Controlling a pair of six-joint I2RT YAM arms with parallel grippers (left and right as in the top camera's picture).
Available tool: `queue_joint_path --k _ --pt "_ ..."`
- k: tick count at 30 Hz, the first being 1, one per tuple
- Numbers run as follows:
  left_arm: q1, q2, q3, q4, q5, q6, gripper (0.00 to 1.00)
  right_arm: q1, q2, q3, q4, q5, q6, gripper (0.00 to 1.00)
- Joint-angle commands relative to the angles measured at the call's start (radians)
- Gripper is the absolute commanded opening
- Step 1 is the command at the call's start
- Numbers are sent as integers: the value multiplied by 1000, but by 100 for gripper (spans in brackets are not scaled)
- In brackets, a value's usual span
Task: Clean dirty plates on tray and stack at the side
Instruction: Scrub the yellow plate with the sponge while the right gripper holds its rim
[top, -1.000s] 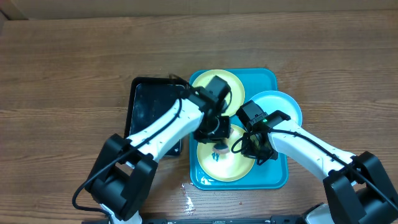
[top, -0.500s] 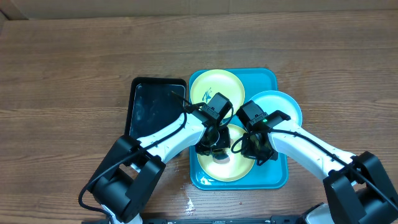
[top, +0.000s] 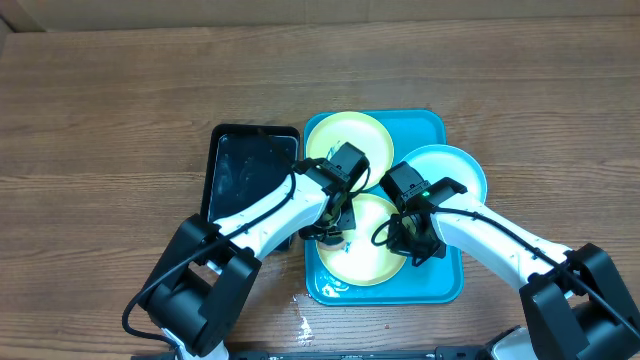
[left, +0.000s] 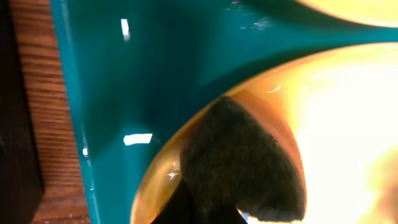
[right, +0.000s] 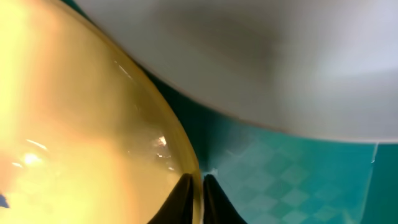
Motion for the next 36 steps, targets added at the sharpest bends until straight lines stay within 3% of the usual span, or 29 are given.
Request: queue_joint_path --k 1,8,14,18,25,28,36 --pt "-13 14 21 17 45 21 4 0 0 -4 6 -39 33 6" --pt "-24 166 21 97 411 43 4 0 0 -4 5 -38 26 6" --pt "-23 173 23 89 430 47 4 0 0 -4 5 -38 26 6" --pt "-23 145 23 2 342 34 4 0 0 -4 5 -38 27 6" --pt "4 129 87 -226 38 18 4 0 0 -4 5 -38 26 6" --pt "0 129 108 -208 -89 47 4 0 0 -4 8 -19 27 5" --pt "-5 129 108 -134 -104 12 4 0 0 -3 32 -79 27 4"
